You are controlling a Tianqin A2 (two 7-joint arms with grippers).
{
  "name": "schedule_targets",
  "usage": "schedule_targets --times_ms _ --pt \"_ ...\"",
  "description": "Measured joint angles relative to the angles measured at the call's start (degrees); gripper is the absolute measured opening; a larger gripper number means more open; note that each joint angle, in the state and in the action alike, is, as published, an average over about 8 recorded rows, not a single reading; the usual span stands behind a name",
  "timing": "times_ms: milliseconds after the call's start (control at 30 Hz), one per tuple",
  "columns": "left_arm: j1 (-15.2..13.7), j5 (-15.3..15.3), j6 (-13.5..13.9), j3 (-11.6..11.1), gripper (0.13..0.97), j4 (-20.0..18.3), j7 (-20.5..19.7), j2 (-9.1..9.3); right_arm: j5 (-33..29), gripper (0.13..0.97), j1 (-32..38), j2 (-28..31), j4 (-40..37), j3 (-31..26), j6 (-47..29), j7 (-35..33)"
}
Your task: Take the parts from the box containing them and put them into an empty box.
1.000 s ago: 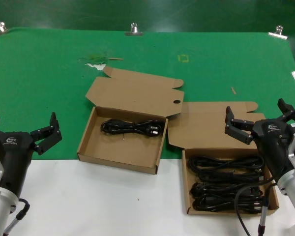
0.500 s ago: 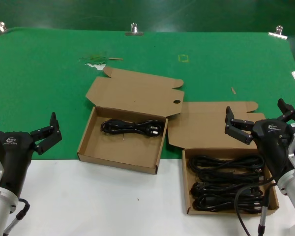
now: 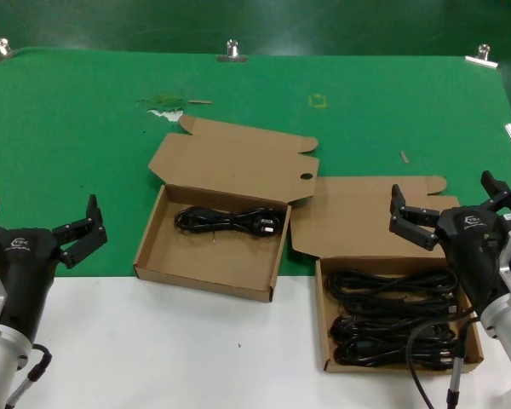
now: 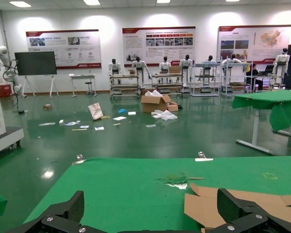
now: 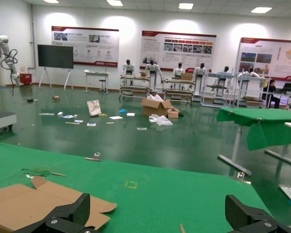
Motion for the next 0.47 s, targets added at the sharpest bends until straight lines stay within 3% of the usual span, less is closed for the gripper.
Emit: schedule_targets --times_ms 467 --pt "0.0 0.0 0.0 0.0 0.966 0.0 0.0 0.0 0.0 0.966 0.0 0.0 0.0 0.0 0.0 0.0"
